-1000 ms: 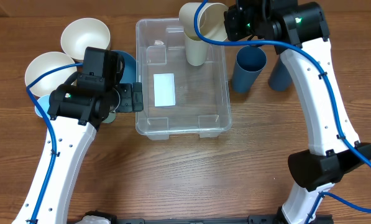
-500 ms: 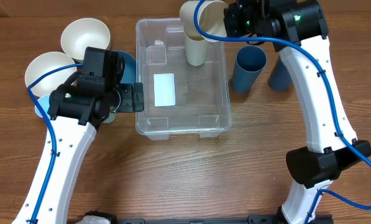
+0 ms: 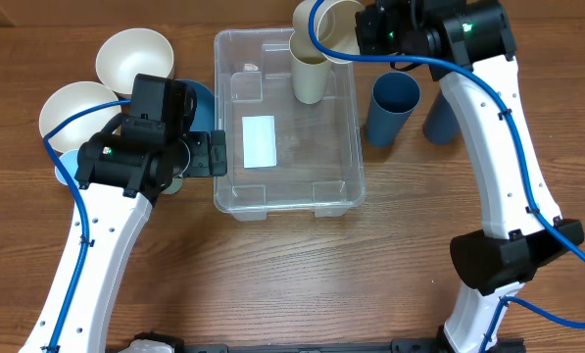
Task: Pack container
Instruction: 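Lift the cream cup and stack it into the first cream cup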
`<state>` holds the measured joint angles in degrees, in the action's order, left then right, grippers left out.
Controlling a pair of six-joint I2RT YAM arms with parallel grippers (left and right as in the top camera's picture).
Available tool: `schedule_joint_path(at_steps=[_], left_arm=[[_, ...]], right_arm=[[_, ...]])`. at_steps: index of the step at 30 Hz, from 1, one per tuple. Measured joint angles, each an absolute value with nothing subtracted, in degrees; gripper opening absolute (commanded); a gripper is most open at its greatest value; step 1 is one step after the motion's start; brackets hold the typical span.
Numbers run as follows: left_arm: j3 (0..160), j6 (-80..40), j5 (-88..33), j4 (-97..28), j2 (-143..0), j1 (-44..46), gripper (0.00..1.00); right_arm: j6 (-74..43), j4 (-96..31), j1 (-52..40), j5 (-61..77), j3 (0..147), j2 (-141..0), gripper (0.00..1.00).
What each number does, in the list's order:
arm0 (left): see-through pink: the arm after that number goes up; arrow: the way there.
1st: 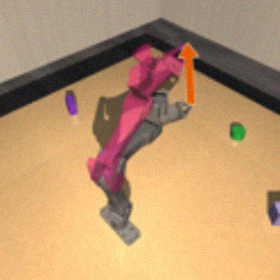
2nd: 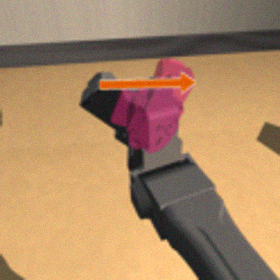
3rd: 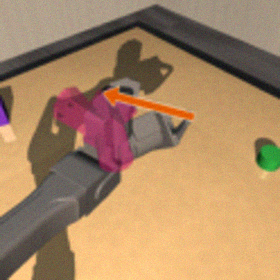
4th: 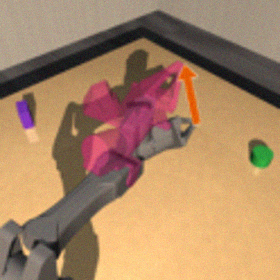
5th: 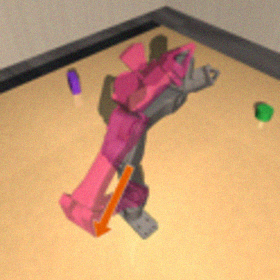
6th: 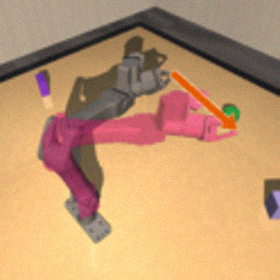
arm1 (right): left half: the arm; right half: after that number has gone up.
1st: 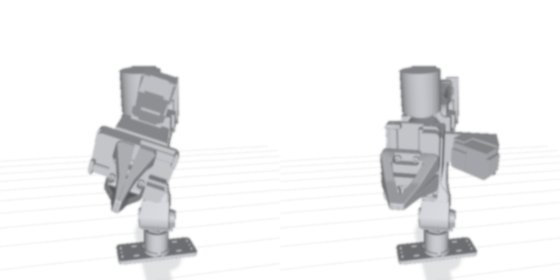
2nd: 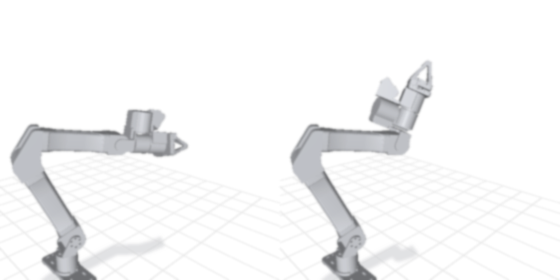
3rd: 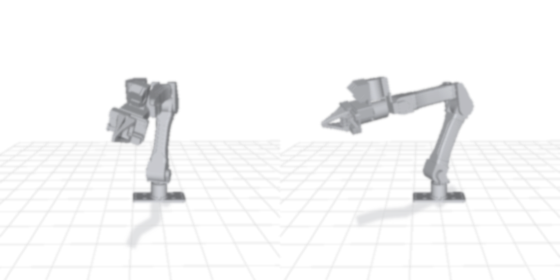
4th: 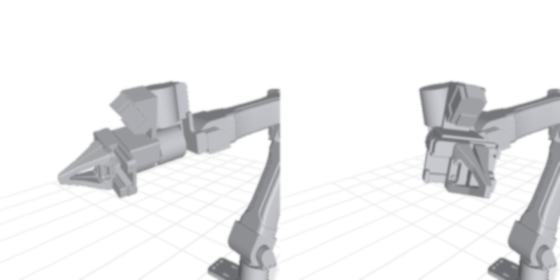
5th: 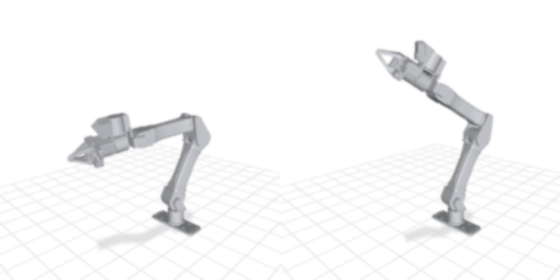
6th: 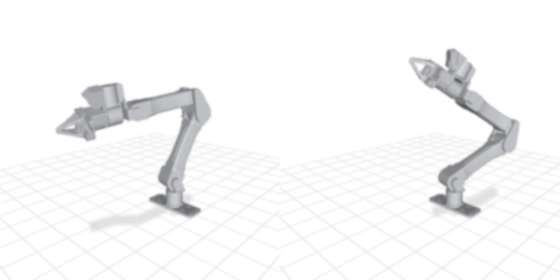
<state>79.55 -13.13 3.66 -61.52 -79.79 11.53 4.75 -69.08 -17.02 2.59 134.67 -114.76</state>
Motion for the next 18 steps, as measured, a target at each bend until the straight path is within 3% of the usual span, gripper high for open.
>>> schedule_joint_path(at_steps=[4, 7, 18], left_arm=[[79.55, -13.13, 3.66, -61.52, -79.79, 11.53, 1.0], [79.55, -13.13, 3.66, -61.52, -79.79, 11.53, 1.0], [79.55, -13.13, 3.66, -61.52, -79.79, 11.53, 1.0]], right_arm=[[4.73, -69.97, -17.02, 2.55, 134.67, -116.22, 0.04], [4.73, -70.19, -17.02, 2.5, 134.67, -116.97, 0.11], [4.54, -69.65, -17.02, 2.52, 134.74, -116.97, 0.11]])
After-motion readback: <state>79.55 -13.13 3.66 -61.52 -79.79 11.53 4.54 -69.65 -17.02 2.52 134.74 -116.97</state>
